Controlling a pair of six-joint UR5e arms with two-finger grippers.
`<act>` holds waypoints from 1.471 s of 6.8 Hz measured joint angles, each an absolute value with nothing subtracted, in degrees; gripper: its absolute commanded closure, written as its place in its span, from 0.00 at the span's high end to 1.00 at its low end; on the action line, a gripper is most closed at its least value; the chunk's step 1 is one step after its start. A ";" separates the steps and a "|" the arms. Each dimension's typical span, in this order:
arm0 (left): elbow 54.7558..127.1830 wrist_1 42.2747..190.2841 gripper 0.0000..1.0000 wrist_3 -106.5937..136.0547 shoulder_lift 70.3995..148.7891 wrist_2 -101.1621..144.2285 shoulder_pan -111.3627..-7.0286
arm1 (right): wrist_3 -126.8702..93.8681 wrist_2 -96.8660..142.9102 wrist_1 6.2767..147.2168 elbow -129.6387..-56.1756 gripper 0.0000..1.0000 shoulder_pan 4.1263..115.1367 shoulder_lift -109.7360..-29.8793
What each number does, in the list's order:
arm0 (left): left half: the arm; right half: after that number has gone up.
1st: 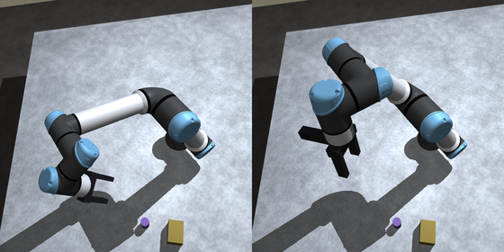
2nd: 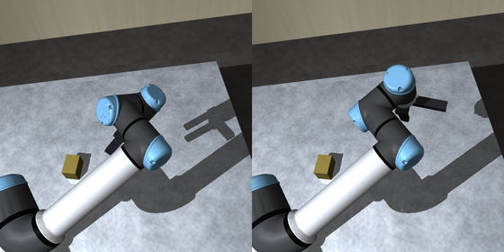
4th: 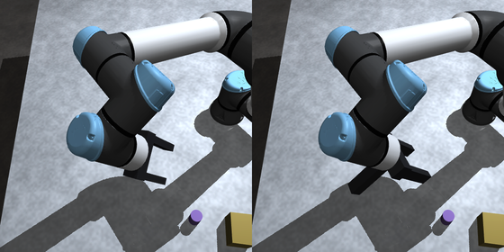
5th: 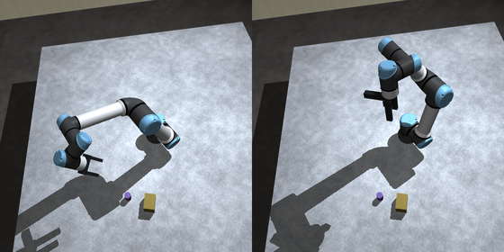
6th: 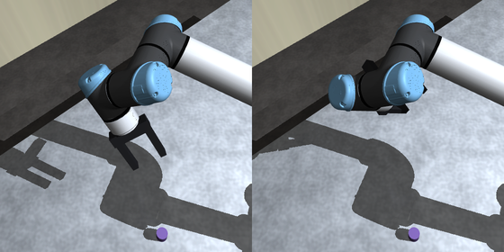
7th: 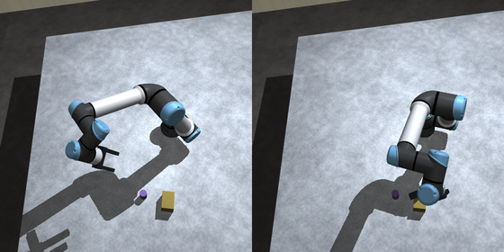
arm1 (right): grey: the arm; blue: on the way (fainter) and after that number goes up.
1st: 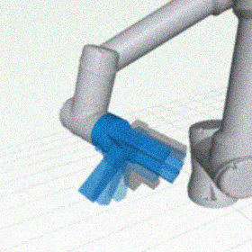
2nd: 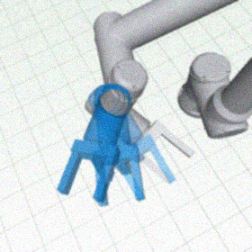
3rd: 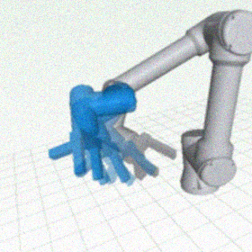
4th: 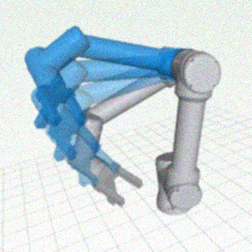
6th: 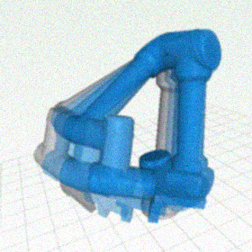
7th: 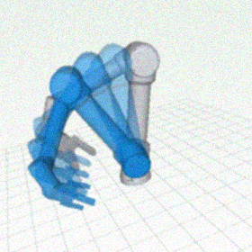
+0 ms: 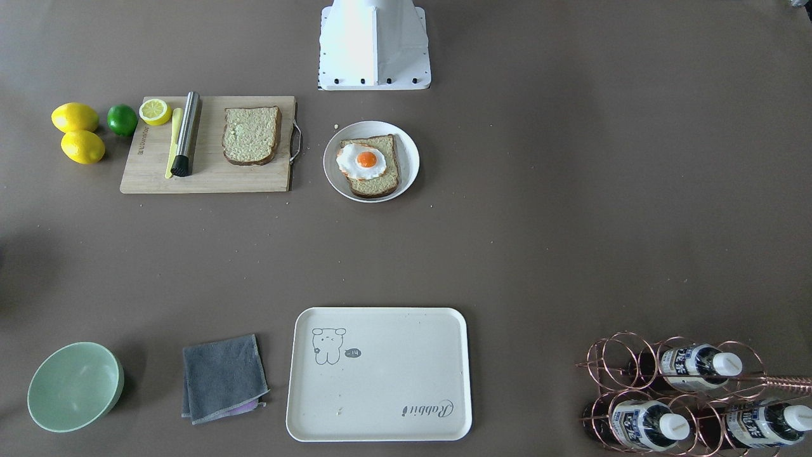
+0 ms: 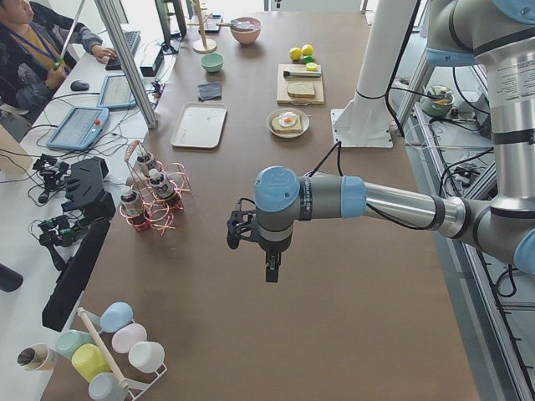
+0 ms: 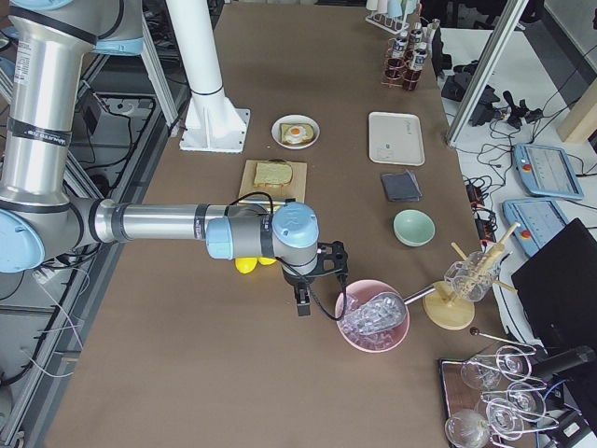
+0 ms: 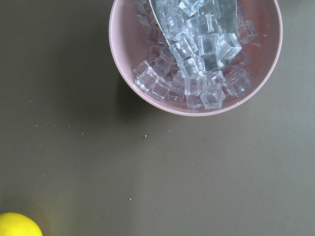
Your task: Make sandwich and place on tray
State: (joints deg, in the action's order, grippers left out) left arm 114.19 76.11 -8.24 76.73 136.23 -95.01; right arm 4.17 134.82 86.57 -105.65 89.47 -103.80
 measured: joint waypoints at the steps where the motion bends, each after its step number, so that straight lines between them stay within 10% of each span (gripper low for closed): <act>1: 114.15 76.11 0.98 -8.24 76.73 136.23 -95.01 | 4.15 134.57 86.57 -105.56 1.00 89.47 -103.75; 10: 114.42 76.51 0.98 -8.67 76.04 136.31 -95.01 | 4.09 135.51 86.64 -105.49 1.00 89.47 -103.79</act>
